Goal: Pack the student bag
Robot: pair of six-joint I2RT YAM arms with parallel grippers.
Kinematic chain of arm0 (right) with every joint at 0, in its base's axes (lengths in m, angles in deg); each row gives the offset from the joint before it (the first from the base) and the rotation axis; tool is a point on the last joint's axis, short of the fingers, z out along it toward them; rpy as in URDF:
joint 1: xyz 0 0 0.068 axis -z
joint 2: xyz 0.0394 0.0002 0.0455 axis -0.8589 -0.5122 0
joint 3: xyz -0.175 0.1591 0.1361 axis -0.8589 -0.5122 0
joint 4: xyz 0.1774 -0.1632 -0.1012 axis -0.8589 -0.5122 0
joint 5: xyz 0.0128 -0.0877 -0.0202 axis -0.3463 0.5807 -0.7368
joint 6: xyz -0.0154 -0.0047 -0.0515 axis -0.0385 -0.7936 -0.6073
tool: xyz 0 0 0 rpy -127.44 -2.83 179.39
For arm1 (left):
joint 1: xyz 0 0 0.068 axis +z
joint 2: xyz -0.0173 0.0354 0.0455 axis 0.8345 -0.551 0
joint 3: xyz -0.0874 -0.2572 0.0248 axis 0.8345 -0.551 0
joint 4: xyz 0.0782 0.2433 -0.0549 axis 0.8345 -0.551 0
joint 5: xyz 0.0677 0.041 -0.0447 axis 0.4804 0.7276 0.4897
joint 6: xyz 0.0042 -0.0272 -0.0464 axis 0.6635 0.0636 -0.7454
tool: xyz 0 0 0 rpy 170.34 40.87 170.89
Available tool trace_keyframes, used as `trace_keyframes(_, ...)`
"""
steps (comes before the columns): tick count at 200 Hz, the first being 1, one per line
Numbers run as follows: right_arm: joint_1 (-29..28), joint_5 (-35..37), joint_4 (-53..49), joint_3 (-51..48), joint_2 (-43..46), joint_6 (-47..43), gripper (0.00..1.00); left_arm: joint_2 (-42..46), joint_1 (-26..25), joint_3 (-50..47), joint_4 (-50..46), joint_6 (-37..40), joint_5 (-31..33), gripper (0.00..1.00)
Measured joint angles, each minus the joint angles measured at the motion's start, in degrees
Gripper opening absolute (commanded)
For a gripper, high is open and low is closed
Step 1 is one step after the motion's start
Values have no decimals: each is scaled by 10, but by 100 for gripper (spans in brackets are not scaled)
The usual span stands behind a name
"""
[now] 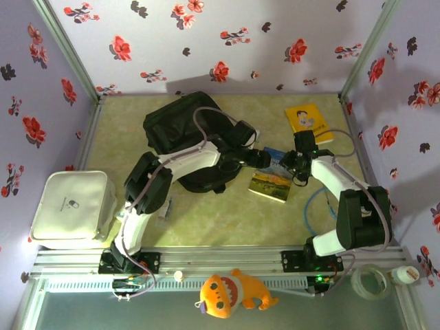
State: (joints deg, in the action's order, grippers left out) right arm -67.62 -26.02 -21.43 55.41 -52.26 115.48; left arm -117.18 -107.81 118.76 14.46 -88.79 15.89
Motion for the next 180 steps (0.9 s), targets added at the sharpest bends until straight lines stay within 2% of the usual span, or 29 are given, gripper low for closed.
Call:
trace_keyframes(47,3,7,-19,-11,-19,-1,45,-59,-17,64,-58,-6,40,68)
trace_keyframes(97,3,6,-18,-11,-42,-2,39,-80,-17,82,-87,-6,49,69)
trace_keyframes(180,3,0,-8,-15,-54,-2,36,-121,-19,119,-128,-6,48,70)
